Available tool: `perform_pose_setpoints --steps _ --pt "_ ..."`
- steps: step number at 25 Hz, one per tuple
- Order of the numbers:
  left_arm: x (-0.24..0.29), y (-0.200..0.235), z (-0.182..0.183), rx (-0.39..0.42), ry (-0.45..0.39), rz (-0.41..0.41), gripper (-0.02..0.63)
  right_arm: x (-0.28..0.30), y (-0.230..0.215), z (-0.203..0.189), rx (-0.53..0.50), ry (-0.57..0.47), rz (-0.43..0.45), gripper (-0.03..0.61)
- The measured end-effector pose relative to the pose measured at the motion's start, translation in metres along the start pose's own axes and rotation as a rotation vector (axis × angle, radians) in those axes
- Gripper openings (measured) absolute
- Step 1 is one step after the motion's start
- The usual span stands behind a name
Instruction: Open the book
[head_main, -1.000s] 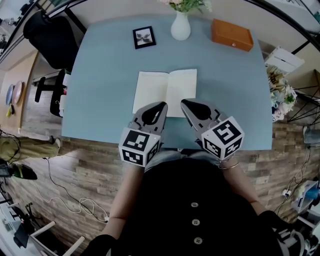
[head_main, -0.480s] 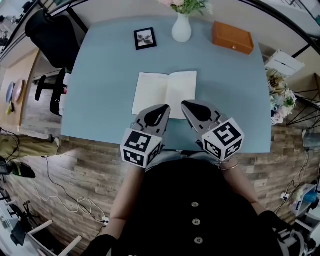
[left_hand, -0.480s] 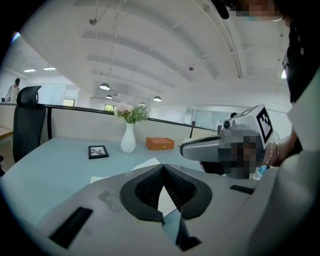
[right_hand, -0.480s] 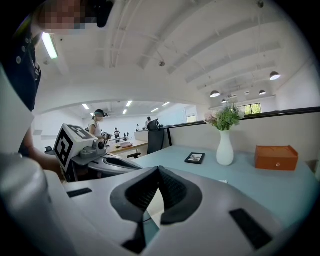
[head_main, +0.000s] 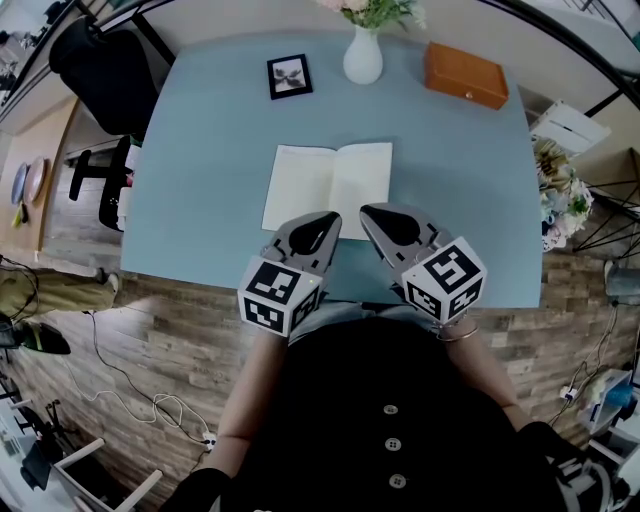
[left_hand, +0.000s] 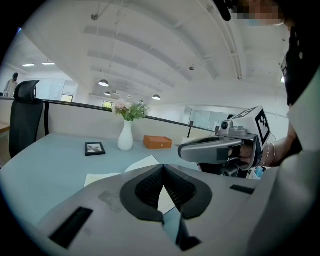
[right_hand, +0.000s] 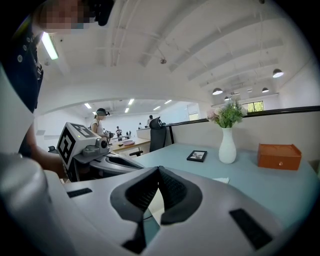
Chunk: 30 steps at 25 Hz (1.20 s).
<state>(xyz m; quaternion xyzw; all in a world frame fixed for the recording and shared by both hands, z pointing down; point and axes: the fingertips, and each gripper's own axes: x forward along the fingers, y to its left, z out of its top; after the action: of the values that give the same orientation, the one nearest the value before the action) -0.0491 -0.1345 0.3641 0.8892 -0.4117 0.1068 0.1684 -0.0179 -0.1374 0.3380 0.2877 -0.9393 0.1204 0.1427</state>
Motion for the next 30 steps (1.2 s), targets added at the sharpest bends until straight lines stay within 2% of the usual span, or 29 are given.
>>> perform_pose_setpoints --steps 30 --pt "0.0031 0.0035 -0.0074 -0.014 0.020 0.014 0.011 0.0051 0.0011 -0.0088 -0.001 0.030 0.029 0.003"
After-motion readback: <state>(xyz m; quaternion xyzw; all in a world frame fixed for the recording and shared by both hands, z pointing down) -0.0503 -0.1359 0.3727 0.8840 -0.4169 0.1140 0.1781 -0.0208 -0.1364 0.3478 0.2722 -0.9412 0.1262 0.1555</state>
